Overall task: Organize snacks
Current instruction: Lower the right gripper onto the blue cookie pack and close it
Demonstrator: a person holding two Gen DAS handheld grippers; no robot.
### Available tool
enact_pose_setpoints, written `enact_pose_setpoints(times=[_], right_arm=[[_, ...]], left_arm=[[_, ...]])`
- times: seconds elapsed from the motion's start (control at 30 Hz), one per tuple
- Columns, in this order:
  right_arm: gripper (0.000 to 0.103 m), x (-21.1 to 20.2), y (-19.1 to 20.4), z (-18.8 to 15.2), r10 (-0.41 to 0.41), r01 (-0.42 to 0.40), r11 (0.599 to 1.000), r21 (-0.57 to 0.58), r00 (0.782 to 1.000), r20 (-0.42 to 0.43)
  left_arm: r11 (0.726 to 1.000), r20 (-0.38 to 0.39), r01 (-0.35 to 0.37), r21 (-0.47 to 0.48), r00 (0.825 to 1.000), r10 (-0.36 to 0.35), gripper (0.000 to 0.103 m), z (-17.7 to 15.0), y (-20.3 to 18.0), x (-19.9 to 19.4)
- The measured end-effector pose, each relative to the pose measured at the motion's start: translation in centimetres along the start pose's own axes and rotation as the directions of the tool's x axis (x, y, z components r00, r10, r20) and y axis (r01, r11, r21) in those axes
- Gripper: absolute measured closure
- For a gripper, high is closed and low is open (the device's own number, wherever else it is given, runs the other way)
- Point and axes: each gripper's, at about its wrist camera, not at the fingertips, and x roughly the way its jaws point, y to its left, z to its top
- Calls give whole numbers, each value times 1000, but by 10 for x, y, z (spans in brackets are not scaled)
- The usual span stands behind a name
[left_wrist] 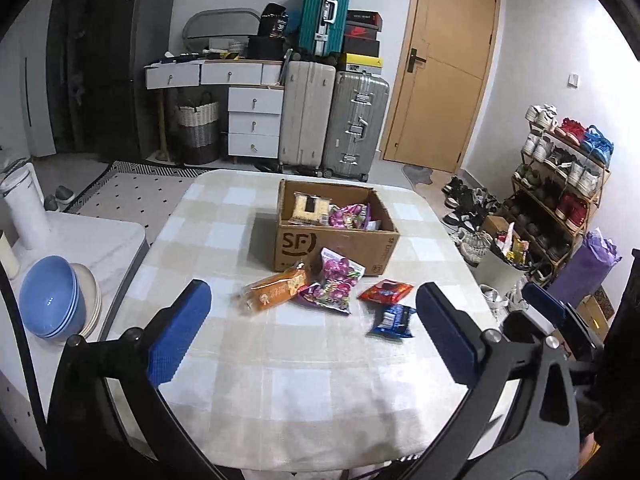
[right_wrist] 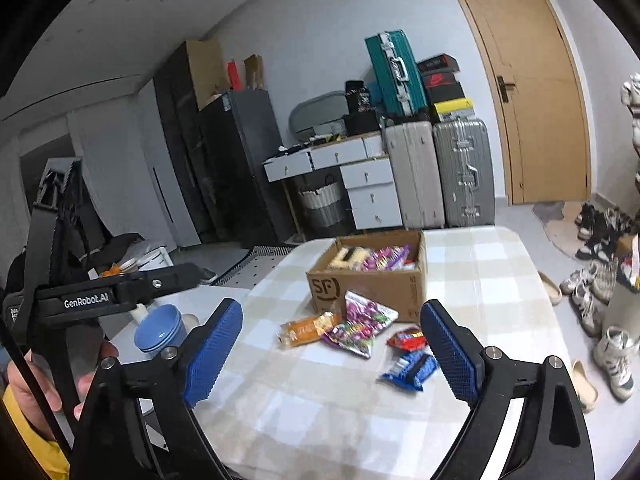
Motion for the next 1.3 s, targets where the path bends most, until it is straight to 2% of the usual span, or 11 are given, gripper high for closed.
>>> enact_pose_setpoints(times=[0.13,0.23,0.4,0.53,0.63,0.77,0.9,0.97,1.13,1.3], right_arm=[[11,14,-27,-11,-30,31,998,57,999,-16],[11,36,-48,-23,-52,59,993,105,996,-67],[11,78,-80,-46,-81,108,982,156,982,-169],[11,123,-114,-64,-75,145,957,252,961,-266],[11,151,-128,-72,-61,156,949,274,943,-326],[11,182,-137,-77,-63,169,951,259,925,-375],[17,207,-138,-85,-42,164,955,248,901,-433],[19,210,-132,-84,-77,177,963,202,903,-423],[30,217,-120,-87,-133,199,974,108,888,-440],[39,215,-114,-90,-142,190,980,66,887,-440]], left_arm=[[1000,-14,-15,-21,1000,14,1,-7,9,28],[998,-66,-63,-13,996,62,1,-15,14,63],[998,-141,-23,-51,990,15,1,-33,23,121],[998,-202,-16,-57,979,4,1,-45,25,167],[997,-250,4,-71,968,-22,1,-49,25,195],[999,-260,-6,-47,966,-6,1,-43,25,216],[999,-247,-27,-28,969,19,1,-34,31,229],[999,-254,-33,-29,967,25,1,-31,35,234],[997,-264,-68,-19,962,61,1,-28,51,242],[993,-290,-96,-71,954,71,1,-29,73,246]])
